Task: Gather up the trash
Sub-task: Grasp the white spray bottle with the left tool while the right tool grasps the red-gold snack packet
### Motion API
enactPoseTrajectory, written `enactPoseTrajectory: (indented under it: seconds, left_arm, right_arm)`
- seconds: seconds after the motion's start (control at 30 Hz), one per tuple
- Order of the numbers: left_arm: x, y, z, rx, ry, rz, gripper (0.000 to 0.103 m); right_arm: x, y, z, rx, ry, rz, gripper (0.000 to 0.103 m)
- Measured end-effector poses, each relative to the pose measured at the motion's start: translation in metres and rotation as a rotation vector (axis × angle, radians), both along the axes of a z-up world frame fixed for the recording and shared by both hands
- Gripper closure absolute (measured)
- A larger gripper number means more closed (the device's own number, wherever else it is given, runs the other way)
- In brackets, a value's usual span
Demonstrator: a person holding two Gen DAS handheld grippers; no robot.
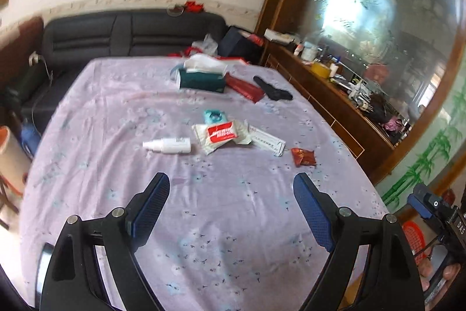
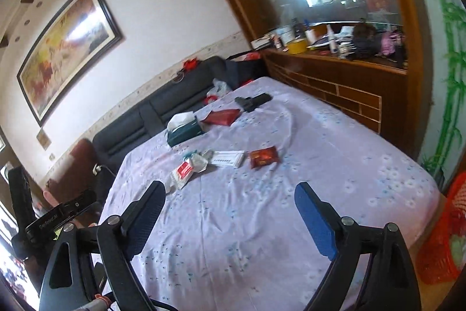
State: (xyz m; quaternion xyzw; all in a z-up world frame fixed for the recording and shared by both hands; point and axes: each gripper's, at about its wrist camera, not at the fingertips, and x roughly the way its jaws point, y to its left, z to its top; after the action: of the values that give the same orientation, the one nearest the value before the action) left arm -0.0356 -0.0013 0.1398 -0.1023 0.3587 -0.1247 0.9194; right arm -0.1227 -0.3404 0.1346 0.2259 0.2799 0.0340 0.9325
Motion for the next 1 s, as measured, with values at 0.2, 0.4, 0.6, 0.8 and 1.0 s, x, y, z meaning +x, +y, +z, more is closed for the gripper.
enactPoseTrajectory:
  seconds: [0.2, 0.4, 0.6, 0.8, 1.0]
  left_arm:
    - [0.049, 0.015, -0.034, -0.093, 0.141, 0.058, 0.017]
    - [0.109, 0.03, -0.069, -0.135, 0.267, 0.189, 0.017]
    - [0.161, 0.042, -0.109, -0.201, 0.395, 0.307, 0.018]
    - [0.195, 0.056, -0.135, -0.274, 0.475, 0.406, 0.018]
    - [0.22, 0.058, -0.152, -0.284, 0.534, 0.451, 0.033]
  right_arm:
    - [0.049, 0.008, -0.013, 0.068, 0.037, 0.063, 0.01]
    - [0.108, 0.001, -0.043, 0.127, 0.116, 0.071, 0.01]
    - [0.166, -0.009, -0.083, 0.201, 0.218, 0.046, 0.014]
    - [0.216, -0.024, -0.128, 0.297, 0.324, -0.032, 0.026]
    - [0.25, -0.031, -0.151, 0.323, 0.393, -0.091, 0.035]
